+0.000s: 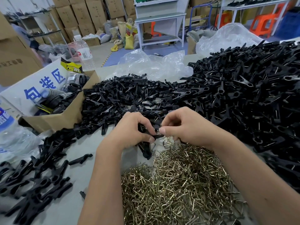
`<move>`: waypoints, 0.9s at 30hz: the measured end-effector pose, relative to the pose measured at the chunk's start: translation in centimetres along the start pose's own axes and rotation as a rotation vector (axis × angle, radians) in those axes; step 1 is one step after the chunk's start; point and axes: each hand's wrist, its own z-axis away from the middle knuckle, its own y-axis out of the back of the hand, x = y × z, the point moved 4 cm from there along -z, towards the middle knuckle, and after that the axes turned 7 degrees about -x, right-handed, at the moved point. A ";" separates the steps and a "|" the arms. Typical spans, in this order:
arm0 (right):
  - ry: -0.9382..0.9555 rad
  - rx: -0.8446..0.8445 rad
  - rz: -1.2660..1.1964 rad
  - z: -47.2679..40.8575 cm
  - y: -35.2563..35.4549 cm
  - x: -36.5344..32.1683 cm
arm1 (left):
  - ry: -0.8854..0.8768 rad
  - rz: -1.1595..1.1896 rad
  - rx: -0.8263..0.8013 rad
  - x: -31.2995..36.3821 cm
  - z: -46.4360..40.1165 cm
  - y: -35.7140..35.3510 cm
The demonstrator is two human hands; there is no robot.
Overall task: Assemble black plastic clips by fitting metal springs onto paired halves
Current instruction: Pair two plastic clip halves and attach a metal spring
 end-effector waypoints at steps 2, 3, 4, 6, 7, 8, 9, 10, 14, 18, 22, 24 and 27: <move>0.009 0.051 -0.206 0.0 0.3 0.1 | 0.012 0.006 0.003 -0.3 -0.1 0.0; 0.008 0.086 -0.309 0.0 0.5 0.2 | 0.022 0.009 -0.001 -0.4 -0.1 -0.1; 0.003 0.119 -0.407 0.0 0.7 0.3 | 0.029 0.013 -0.001 -0.5 -0.1 -0.1; -0.005 0.142 -0.546 0.0 1.1 0.5 | 0.035 0.029 0.018 -0.6 -0.1 0.0; -0.005 0.130 -0.585 0.0 1.2 0.7 | 0.030 0.049 0.030 -0.6 -0.1 0.1; -0.002 0.112 -0.614 0.1 1.2 0.7 | 0.021 0.087 0.046 -0.6 -0.1 0.3; 0.007 0.097 -0.637 0.1 1.2 0.8 | 0.007 0.142 0.069 -0.6 -0.1 0.4; 0.020 0.092 -0.654 0.1 1.2 0.9 | -0.010 0.204 0.103 -0.6 -0.1 0.6; 0.098 0.186 -0.612 -0.1 1.3 1.1 | -0.011 0.514 0.214 -0.5 -0.2 0.8; 0.283 0.299 -0.371 -0.2 1.4 0.6 | 0.000 0.865 0.048 -0.2 -0.2 0.2; 0.346 0.314 -0.246 -0.1 1.4 0.2 | 0.025 0.936 -0.018 0.1 -0.1 -0.4; 0.346 0.315 -0.221 0.0 1.3 0.2 | 0.042 0.964 -0.003 0.2 -0.2 -0.5; 0.370 0.309 -0.187 0.1 1.1 0.0 | 0.036 0.960 0.007 0.4 -0.4 -0.6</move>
